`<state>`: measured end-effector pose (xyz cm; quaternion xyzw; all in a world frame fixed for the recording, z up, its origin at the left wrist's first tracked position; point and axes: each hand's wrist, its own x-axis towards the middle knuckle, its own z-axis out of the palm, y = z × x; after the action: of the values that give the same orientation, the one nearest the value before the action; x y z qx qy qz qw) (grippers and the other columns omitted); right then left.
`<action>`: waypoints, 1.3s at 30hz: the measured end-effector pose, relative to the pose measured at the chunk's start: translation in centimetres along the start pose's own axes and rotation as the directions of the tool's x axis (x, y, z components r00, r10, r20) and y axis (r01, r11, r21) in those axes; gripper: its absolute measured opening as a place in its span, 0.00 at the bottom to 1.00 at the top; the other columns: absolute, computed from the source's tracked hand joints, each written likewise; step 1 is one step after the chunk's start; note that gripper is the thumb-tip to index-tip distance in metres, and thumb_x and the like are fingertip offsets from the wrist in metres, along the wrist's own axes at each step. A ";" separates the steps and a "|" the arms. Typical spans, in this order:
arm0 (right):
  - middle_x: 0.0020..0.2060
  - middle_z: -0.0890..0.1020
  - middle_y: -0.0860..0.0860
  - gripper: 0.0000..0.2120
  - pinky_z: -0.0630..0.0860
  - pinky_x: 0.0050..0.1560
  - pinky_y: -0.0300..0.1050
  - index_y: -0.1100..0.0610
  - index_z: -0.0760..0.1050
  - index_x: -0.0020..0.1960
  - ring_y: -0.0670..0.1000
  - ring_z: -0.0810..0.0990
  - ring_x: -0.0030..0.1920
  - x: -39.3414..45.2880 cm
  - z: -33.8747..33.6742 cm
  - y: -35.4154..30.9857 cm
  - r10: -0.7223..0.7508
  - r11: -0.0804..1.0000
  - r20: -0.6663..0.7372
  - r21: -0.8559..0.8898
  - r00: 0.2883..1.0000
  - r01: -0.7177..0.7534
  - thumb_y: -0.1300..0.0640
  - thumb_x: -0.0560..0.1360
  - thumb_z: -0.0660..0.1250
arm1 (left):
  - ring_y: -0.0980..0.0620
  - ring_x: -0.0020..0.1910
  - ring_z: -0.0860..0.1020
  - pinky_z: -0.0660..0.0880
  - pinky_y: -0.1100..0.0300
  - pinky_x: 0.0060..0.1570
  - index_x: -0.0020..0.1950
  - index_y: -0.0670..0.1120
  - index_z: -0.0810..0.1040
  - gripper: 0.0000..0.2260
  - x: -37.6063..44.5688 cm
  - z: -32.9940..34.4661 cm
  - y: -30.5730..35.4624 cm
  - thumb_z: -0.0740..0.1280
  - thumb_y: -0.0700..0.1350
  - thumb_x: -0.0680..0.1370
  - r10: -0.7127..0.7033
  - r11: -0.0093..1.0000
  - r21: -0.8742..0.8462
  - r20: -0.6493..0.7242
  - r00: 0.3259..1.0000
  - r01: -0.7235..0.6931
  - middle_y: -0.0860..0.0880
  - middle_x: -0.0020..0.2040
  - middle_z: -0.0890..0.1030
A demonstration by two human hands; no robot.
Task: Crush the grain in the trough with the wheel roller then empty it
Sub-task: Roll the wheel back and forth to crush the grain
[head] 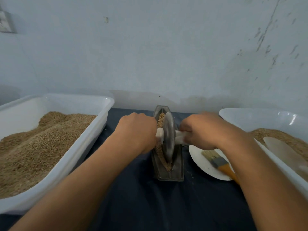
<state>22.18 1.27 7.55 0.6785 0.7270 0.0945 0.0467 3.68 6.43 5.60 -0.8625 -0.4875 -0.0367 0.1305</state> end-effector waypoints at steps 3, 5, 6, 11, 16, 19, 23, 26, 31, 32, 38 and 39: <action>0.40 0.78 0.48 0.04 0.62 0.31 0.45 0.47 0.72 0.45 0.52 0.74 0.39 1.0 1.3 0.4 0.012 0.999 -0.010 0.034 1.000 -0.012 0.53 0.78 0.61 | 0.53 0.34 0.68 0.62 0.57 0.31 0.52 0.51 0.76 0.09 0.8 1.3 0.2 0.63 0.55 0.79 -0.008 1.000 -0.026 -0.015 1.000 0.008 0.53 0.36 0.70; 0.45 0.80 0.49 0.07 0.69 0.36 0.46 0.48 0.75 0.52 0.54 0.76 0.42 1.8 2.4 0.7 0.035 0.997 -0.025 0.071 0.999 -0.034 0.55 0.79 0.60 | 0.51 0.37 0.70 0.68 0.55 0.35 0.53 0.51 0.74 0.07 1.6 2.3 0.0 0.61 0.52 0.81 -0.012 0.998 -0.068 -0.010 1.000 0.012 0.52 0.38 0.71; 0.47 0.81 0.50 0.09 0.72 0.40 0.47 0.48 0.76 0.55 0.54 0.77 0.44 2.2 2.9 0.7 0.052 0.995 -0.027 0.087 0.998 -0.049 0.57 0.79 0.60 | 0.49 0.40 0.72 0.72 0.53 0.39 0.54 0.51 0.73 0.07 1.9 2.8 -0.2 0.60 0.51 0.81 -0.013 0.995 -0.098 -0.003 1.000 0.013 0.51 0.40 0.73; 0.57 0.79 0.51 0.16 0.66 0.47 0.46 0.51 0.73 0.63 0.55 0.78 0.54 4.2 5.1 0.4 0.067 0.982 -0.076 0.184 0.995 -0.052 0.61 0.76 0.64 | 0.48 0.54 0.76 0.72 0.51 0.56 0.59 0.49 0.70 0.09 3.5 5.2 -0.4 0.57 0.51 0.82 0.038 0.988 -0.146 -0.093 0.995 -0.051 0.48 0.56 0.77; 0.59 0.76 0.53 0.12 0.68 0.55 0.51 0.53 0.72 0.61 0.57 0.73 0.60 5.6 5.8 0.9 0.111 0.955 -0.085 0.283 0.990 -0.083 0.60 0.79 0.59 | 0.47 0.58 0.73 0.68 0.50 0.62 0.60 0.48 0.70 0.11 5.5 5.2 -0.5 0.56 0.51 0.80 0.035 0.981 -0.190 -0.072 0.997 -0.048 0.48 0.58 0.76; 0.60 0.76 0.54 0.15 0.67 0.58 0.52 0.54 0.72 0.65 0.57 0.73 0.61 6.5 5.9 1.2 0.098 0.955 -0.111 0.291 0.989 -0.062 0.60 0.80 0.56 | 0.46 0.61 0.73 0.67 0.49 0.64 0.62 0.47 0.70 0.13 6.5 4.9 -0.7 0.55 0.50 0.81 0.035 0.975 -0.219 -0.025 0.999 -0.040 0.47 0.61 0.76; 0.62 0.77 0.55 0.18 0.68 0.58 0.53 0.53 0.71 0.69 0.58 0.74 0.60 7.7 6.0 1.6 0.095 0.958 -0.147 0.284 0.984 -0.050 0.59 0.80 0.56 | 0.44 0.64 0.73 0.66 0.48 0.65 0.66 0.46 0.70 0.16 7.4 4.9 -1.1 0.54 0.50 0.82 0.030 0.966 -0.255 -0.008 1.000 -0.031 0.46 0.64 0.76; 0.63 0.78 0.57 0.21 0.69 0.60 0.53 0.53 0.70 0.71 0.59 0.75 0.61 8.3 6.1 1.7 0.098 0.958 -0.173 0.282 0.980 -0.046 0.58 0.80 0.56 | 0.44 0.65 0.72 0.66 0.48 0.67 0.69 0.47 0.70 0.18 7.7 5.2 -1.4 0.52 0.51 0.82 0.027 0.959 -0.280 -0.028 0.999 -0.034 0.46 0.66 0.75; 0.64 0.78 0.56 0.22 0.67 0.59 0.51 0.52 0.69 0.73 0.58 0.74 0.63 8.6 6.1 1.7 0.127 0.942 -0.201 0.330 0.971 -0.055 0.57 0.79 0.55 | 0.44 0.65 0.72 0.65 0.48 0.67 0.69 0.46 0.70 0.19 7.8 5.4 -1.4 0.51 0.52 0.83 0.019 0.956 -0.291 -0.060 0.998 -0.036 0.45 0.66 0.75; 0.64 0.78 0.55 0.22 0.67 0.59 0.51 0.52 0.69 0.72 0.58 0.74 0.62 8.5 6.0 1.7 0.127 0.940 -0.199 0.338 0.972 -0.054 0.57 0.80 0.55 | 0.44 0.65 0.73 0.66 0.48 0.66 0.69 0.47 0.70 0.18 7.7 5.4 -1.4 0.51 0.52 0.83 0.019 0.955 -0.293 -0.057 0.998 -0.035 0.45 0.66 0.76; 0.61 0.80 0.53 0.20 0.67 0.51 0.48 0.50 0.72 0.69 0.56 0.76 0.59 7.1 5.7 1.6 0.102 0.923 -0.129 0.382 0.986 -0.045 0.59 0.79 0.55 | 0.46 0.57 0.77 0.71 0.47 0.60 0.61 0.49 0.72 0.14 6.6 5.2 -0.9 0.54 0.52 0.81 0.005 0.963 -0.271 -0.045 0.999 -0.017 0.48 0.59 0.79; 0.61 0.80 0.53 0.20 0.66 0.50 0.47 0.49 0.72 0.69 0.56 0.77 0.58 6.7 5.7 1.5 0.099 0.923 -0.118 0.383 0.988 -0.046 0.58 0.79 0.55 | 0.46 0.56 0.77 0.72 0.47 0.59 0.60 0.49 0.72 0.13 6.5 5.0 -0.8 0.54 0.52 0.81 0.009 0.963 -0.269 -0.028 1.000 -0.016 0.48 0.58 0.79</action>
<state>24.30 8.43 2.71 0.6932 0.7074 -0.0002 -0.1381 6.01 13.53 2.15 -0.8747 -0.4710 -0.1132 0.0187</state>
